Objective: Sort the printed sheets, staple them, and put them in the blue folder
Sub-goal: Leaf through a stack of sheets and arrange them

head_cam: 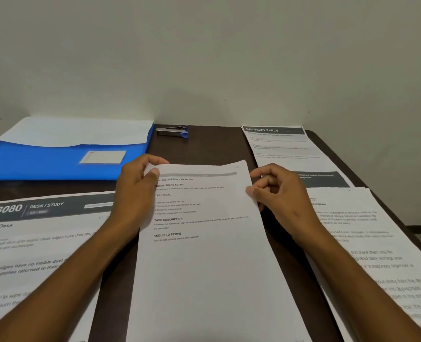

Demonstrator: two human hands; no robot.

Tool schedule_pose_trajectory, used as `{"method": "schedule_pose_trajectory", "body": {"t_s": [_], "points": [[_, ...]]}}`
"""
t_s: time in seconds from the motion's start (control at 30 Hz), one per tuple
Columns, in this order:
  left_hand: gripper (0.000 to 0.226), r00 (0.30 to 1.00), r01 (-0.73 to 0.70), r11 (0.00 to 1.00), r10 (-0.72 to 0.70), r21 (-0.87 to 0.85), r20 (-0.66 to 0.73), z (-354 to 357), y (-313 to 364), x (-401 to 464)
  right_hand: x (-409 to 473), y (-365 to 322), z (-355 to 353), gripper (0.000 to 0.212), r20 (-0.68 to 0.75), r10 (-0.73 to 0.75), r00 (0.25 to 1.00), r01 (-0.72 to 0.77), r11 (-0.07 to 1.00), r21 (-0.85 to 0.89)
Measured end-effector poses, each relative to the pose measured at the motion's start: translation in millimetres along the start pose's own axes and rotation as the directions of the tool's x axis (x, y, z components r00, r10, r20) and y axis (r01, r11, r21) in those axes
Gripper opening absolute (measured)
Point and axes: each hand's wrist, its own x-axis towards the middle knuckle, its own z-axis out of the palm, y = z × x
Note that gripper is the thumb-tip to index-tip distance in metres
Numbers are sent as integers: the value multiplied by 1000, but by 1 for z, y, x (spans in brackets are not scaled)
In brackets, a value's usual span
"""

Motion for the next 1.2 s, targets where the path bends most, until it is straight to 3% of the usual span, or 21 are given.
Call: {"method": "schedule_pose_trajectory", "body": {"t_s": [0.17,0.43,0.67,0.93,1.0,1.13,1.2], "points": [[18,1000,23,1000,-22,-21,10,-1,3,0,0,1,0,19,-27,-14,1000,14,1000,4],[27,970,236,921,-202,-309,139,-11,10,-2,-1,-1,-5,17,-130,-21,991,33,995,93],[29,959,270,892,-215,-362,185,-14,15,-5,-1,-2,-5,15,-139,3,990,13,993,116],[20,890,455,669,-315,-588,330,-16,23,-16,-1,0,-6,11,-213,71,974,-37,987,158],[26,892,444,692,-284,-569,351,-14,23,-17,0,2,-8,11,-246,83,966,-42,985,169],[62,949,280,886,-197,-369,247,-5,24,-15,1,5,-9,12,-279,114,954,-57,978,202],[68,970,192,948,-144,-255,197,-3,25,-16,2,5,-8,12,-283,132,950,-65,970,236]]}}
